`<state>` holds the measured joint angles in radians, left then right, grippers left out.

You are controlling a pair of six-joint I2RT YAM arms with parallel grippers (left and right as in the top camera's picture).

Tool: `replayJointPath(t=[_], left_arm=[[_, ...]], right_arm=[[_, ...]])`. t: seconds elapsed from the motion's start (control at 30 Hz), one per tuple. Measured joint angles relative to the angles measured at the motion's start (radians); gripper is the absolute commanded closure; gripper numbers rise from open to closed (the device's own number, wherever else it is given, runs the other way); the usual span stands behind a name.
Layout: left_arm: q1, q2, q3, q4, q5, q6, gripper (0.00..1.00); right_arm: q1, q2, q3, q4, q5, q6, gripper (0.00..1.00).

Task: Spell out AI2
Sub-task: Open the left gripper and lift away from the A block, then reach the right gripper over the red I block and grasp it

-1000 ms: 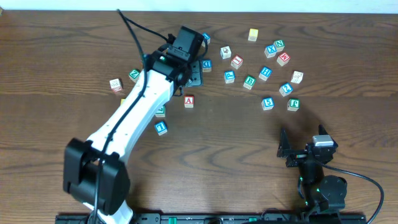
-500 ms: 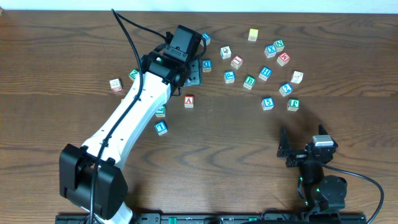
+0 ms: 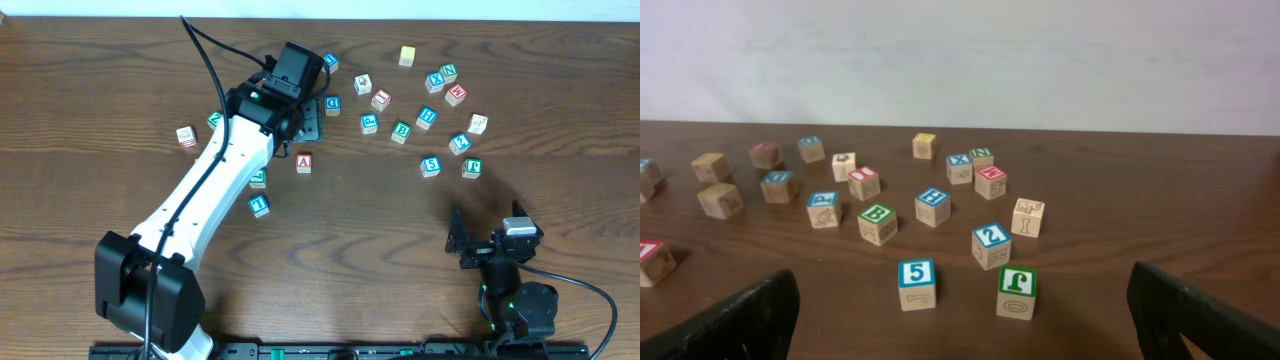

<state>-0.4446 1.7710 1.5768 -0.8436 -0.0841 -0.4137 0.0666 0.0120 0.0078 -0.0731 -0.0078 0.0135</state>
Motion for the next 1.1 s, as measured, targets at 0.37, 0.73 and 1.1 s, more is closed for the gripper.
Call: replayJointPath(t=[0.37,0.73,1.1], left_arm=[[0.152,-0.016,0.000,-0.040,0.113,0.075,0.24],[0.169,-0.020,0.000,-0.056,0.111,0.161,0.24],[0.253,-0.021,0.000,-0.076,0.081,0.237,0.24]], right_arm=[[0.000,0.000,0.000,0.000,0.000,0.000,0.01],[0.000,0.002,0.011,0.053,-0.060,0.023,0.01],[0.000,0.415,0.341,0.001,-0.097,-0.006,0.01]])
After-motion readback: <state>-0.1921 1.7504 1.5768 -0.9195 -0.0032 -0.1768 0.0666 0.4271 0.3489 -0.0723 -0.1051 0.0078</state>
